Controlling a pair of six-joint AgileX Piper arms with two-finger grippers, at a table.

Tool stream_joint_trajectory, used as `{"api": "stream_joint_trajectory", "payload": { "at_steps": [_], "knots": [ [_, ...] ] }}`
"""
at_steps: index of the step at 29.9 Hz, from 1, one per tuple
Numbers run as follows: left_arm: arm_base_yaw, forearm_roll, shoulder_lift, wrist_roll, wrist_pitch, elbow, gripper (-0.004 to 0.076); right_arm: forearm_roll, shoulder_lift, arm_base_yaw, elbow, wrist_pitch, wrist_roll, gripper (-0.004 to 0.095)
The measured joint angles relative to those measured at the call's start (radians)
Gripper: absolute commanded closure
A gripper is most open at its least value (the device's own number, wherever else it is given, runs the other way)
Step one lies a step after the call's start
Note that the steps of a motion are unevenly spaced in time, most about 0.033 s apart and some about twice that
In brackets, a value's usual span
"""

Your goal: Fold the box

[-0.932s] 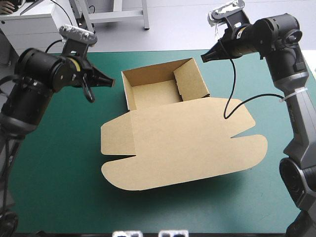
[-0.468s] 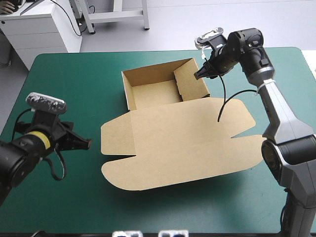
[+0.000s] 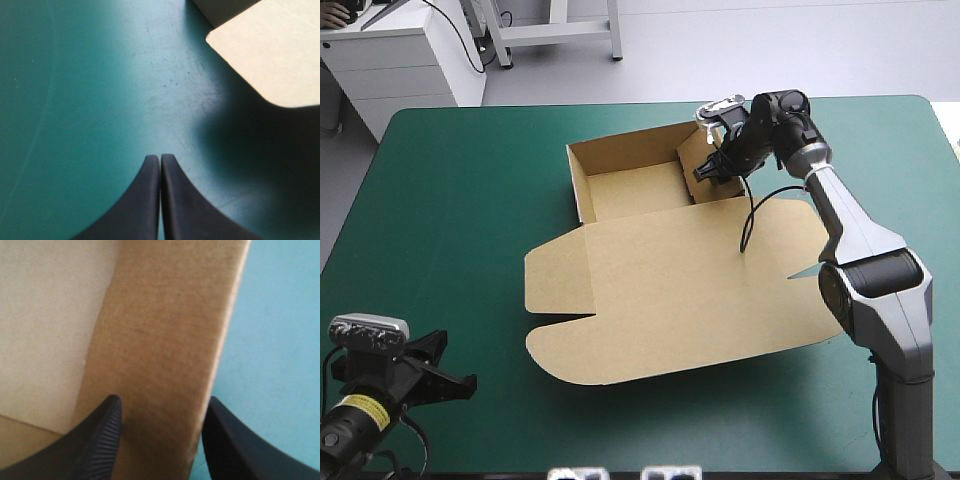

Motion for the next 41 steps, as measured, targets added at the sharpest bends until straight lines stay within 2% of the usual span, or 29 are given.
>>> {"api": "stream_joint_trajectory", "payload": {
  "at_steps": [2, 4, 6, 8, 11, 15, 20, 27, 30, 34, 35, 37, 41],
  "knots": [
    [0.0, -0.001, -0.051, -0.003, 0.0, 0.027, 0.0732, 0.008, 0.031, 0.0, -0.01, -0.005, 0.009, 0.0475],
    [0.0, -0.002, -0.093, -0.005, 0.001, 0.049, 0.0732, 0.011, 0.056, 0.0, -0.023, -0.013, 0.019, 0.055],
    [0.0, -0.003, -0.127, -0.005, 0.003, 0.063, 0.0732, 0.006, 0.076, 0.0, -0.031, -0.016, 0.028, 0.0706],
    [0.0, -0.003, -0.154, -0.005, 0.008, 0.074, 0.0732, -0.011, 0.081, 0.0, -0.034, -0.016, 0.049, 0.0908],
    [0.0, -0.003, -0.185, -0.01, 0.018, 0.081, 0.0732, -0.065, 0.087, 0.0, -0.045, 0.006, 0.081, 0.0928],
    [0.0, -0.002, -0.193, -0.012, 0.037, 0.082, 0.0732, -0.191, 0.092, -0.002, -0.069, 0.056, 0.126, 0.0928],
    [0.0, -0.003, -0.195, -0.012, 0.04, 0.082, 0.0732, -0.218, 0.079, -0.072, -0.069, 0.079, 0.139, 0.0928],
    [0.0, -0.019, -0.195, -0.012, 0.057, 0.082, 0.0732, -0.236, 0.071, -0.313, -0.07, 0.079, 0.099, 0.0928],
    [0.0, -0.023, -0.195, -0.012, 0.06, 0.082, 0.0732, -0.202, 0.071, -0.439, -0.07, 0.079, 0.05, 0.0928],
    [0.0, -0.026, -0.195, -0.012, 0.06, 0.082, 0.0732, -0.135, 0.071, -0.536, -0.07, 0.083, -0.016, 0.0914],
    [0.0, -0.026, -0.195, -0.012, 0.06, 0.082, 0.0732, -0.124, 0.071, -0.548, -0.069, 0.084, -0.022, 0.0893],
    [0.0, -0.026, -0.195, -0.012, 0.06, 0.082, 0.0732, -0.115, 0.071, -0.555, -0.068, 0.086, -0.031, 0.0785],
    [0.0, -0.026, -0.195, -0.012, 0.06, 0.082, 0.0732, -0.073, 0.071, -0.55, -0.068, 0.086, -0.074, 0.0456]
  ]
}}
